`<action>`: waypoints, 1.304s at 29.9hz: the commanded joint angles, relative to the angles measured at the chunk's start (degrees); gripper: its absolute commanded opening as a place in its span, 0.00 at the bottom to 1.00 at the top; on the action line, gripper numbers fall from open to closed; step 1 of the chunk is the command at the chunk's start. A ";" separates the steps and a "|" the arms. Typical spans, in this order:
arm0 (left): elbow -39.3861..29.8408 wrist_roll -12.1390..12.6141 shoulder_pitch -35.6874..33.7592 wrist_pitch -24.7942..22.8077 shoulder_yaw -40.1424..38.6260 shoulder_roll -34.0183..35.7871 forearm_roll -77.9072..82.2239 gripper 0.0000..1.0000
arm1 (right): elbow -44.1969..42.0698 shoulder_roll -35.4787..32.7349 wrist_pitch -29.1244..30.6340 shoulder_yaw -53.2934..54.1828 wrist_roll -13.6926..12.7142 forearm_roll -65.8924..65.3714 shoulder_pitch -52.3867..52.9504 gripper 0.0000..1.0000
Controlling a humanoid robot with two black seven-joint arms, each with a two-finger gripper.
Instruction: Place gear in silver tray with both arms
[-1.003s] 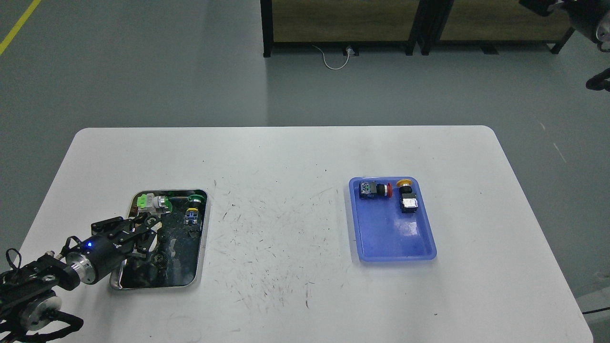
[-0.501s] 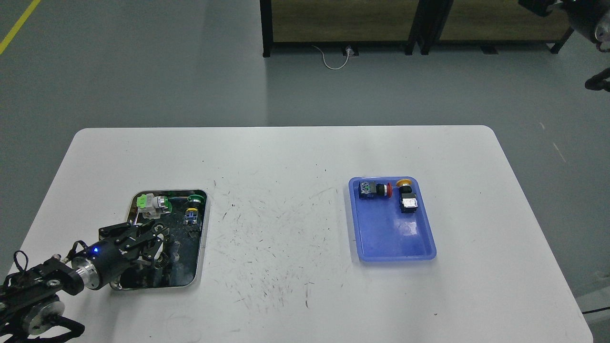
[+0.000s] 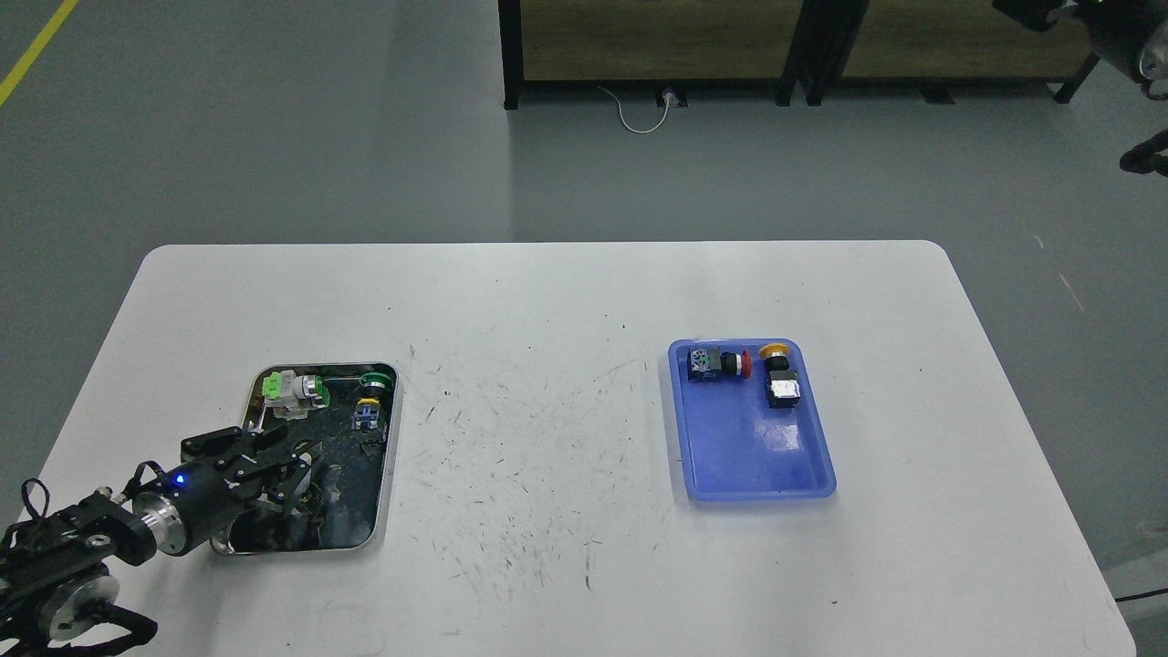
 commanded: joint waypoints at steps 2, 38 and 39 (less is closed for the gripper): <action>0.02 -0.49 0.18 0.07 0.16 0.13 -0.22 0.85 | 0.00 0.00 0.00 0.01 0.00 -0.02 -0.01 1.00; 5.38 21.22 -36.37 2.27 -11.53 4.53 -10.33 0.98 | 0.35 -0.35 -9.49 0.63 1.14 0.33 1.92 1.00; 5.55 21.22 -37.25 2.53 -11.44 4.18 -10.33 0.98 | 0.35 -0.27 -9.50 0.63 1.06 0.33 1.92 1.00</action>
